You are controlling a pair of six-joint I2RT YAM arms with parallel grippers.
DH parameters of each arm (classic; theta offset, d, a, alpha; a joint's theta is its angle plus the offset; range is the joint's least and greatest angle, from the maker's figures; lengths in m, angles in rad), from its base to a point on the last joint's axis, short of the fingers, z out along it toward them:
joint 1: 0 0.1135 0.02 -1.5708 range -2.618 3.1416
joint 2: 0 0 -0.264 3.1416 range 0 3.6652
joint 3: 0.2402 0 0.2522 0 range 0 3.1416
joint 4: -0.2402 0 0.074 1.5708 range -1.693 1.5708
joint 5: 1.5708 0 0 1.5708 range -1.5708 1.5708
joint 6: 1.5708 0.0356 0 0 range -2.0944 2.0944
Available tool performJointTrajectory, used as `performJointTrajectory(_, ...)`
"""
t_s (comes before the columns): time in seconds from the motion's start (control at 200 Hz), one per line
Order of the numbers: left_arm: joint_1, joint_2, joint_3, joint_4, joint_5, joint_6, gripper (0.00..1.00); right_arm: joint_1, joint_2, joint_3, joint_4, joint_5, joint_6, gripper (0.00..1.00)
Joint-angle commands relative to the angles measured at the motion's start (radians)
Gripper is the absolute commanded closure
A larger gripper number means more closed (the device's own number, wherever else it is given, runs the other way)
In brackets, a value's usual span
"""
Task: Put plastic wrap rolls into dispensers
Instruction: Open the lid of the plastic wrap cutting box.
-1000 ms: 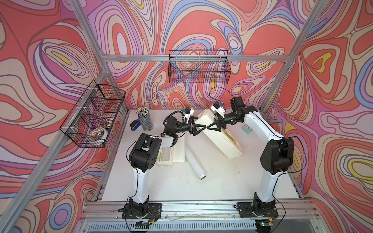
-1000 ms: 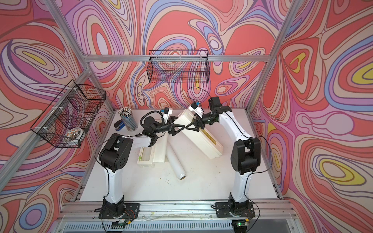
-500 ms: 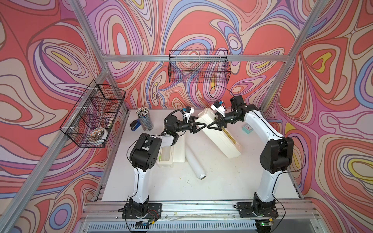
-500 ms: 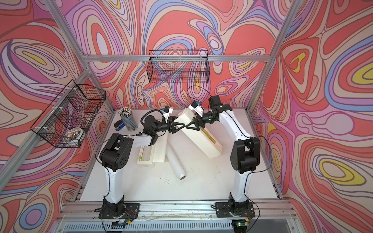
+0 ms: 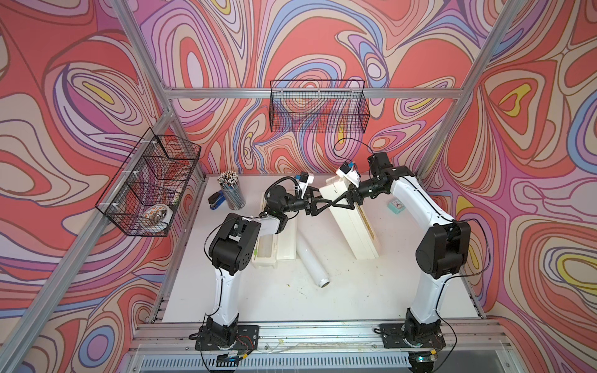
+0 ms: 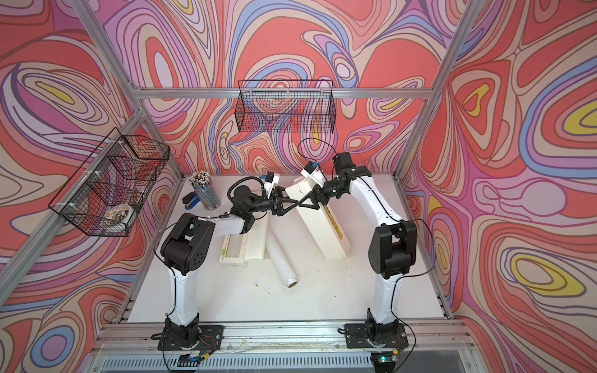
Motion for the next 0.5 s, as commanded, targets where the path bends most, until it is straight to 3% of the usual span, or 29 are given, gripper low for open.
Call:
performJointTrajectory(0.0,-0.001,-0.051,0.027,0.103,-0.042,0.009,0.09,0.033,0.003,-0.002,-0.068,-0.036,-0.06,0.18)
performJointTrajectory(0.05,0.014,-0.048,0.042,0.121,-0.037,-0.02,0.0,0.033,-0.002,-0.007,-0.089,-0.035,-0.087,0.18)
performJointTrajectory(0.31,-0.008,-0.03,0.15,0.106,0.107,-0.066,0.0,0.053,0.011,-0.008,-0.128,-0.069,-0.128,0.19)
performJointTrajectory(0.496,-0.019,-0.009,0.182,0.134,0.123,-0.11,0.0,0.068,0.034,-0.006,-0.153,-0.069,-0.152,0.2)
